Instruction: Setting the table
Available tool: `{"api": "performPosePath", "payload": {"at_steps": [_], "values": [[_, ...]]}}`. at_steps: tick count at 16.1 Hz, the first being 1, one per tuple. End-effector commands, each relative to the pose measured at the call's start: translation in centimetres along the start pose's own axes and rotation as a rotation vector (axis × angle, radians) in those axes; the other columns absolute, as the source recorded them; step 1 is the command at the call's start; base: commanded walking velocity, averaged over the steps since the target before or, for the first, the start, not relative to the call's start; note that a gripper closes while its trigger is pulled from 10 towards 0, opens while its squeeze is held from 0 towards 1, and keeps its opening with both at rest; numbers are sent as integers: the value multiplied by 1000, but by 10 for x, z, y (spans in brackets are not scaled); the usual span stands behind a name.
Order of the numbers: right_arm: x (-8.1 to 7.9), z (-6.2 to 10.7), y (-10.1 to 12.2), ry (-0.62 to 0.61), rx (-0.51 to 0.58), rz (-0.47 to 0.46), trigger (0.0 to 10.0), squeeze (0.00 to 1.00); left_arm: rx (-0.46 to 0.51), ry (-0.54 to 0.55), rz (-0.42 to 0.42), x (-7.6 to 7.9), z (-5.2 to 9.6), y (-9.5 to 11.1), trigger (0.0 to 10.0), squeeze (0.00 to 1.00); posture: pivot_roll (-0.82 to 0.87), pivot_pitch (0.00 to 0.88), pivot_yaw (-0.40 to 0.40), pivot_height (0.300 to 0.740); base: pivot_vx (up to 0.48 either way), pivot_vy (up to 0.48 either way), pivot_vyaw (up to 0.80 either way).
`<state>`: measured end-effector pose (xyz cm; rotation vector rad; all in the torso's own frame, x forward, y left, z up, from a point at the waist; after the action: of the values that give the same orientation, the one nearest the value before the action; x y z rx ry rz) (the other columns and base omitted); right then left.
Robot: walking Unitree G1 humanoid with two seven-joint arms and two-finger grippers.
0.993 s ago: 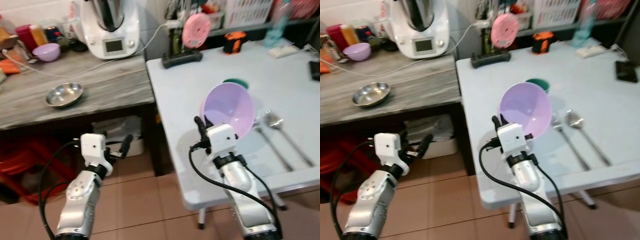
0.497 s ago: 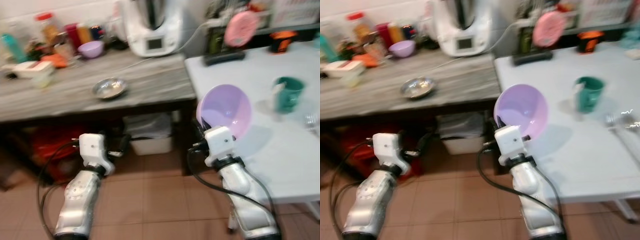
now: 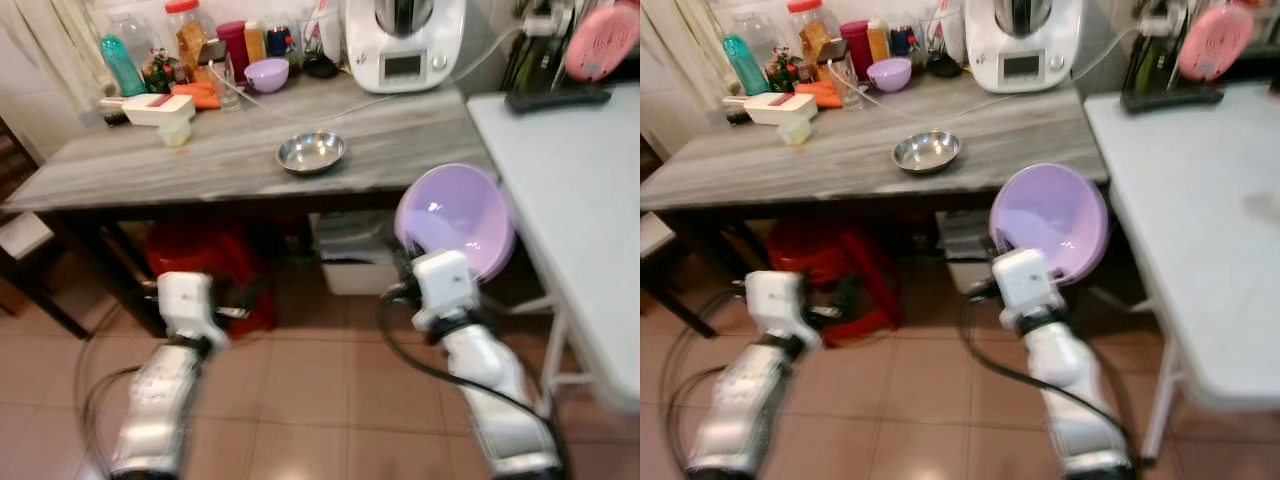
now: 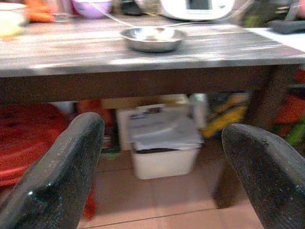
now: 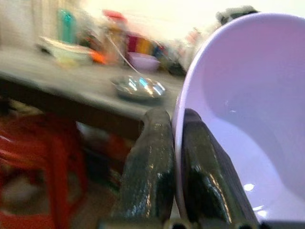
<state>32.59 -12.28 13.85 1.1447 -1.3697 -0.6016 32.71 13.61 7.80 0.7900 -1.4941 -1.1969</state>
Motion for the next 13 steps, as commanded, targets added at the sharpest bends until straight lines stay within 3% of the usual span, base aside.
{"api": "performPosePath", "payload": {"at_steps": [1,6,13], "values": [[-3,-4,10,-3,30,-14,10000,0,7,18,-31,-11,1,6,10000,0,-67,0,137,740,0,375,0],[11,1,0,-92,-14,-11,10000,0,8,20,-36,-11,-1,6,10000,0,-69,0,138,740,0,346,0],[26,18,-10,-173,-58,-39,10000,0,14,31,-37,-13,8,2,10000,0,-76,0,137,740,0,0,0]]}}
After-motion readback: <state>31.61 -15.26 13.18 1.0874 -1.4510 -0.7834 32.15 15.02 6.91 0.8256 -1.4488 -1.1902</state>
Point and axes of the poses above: a point about 5 cm out from each wrist's last joint towards the gripper, its own z axis pointing back from the gripper into the wrist, its own y axis along the axis of the wrist's last joint, x = y × z, the point moved 5 cm from there along -z, pointing out of the wrist towards the gripper, and after that the axes turned 9 degrees about z, right-handed, at the moved point
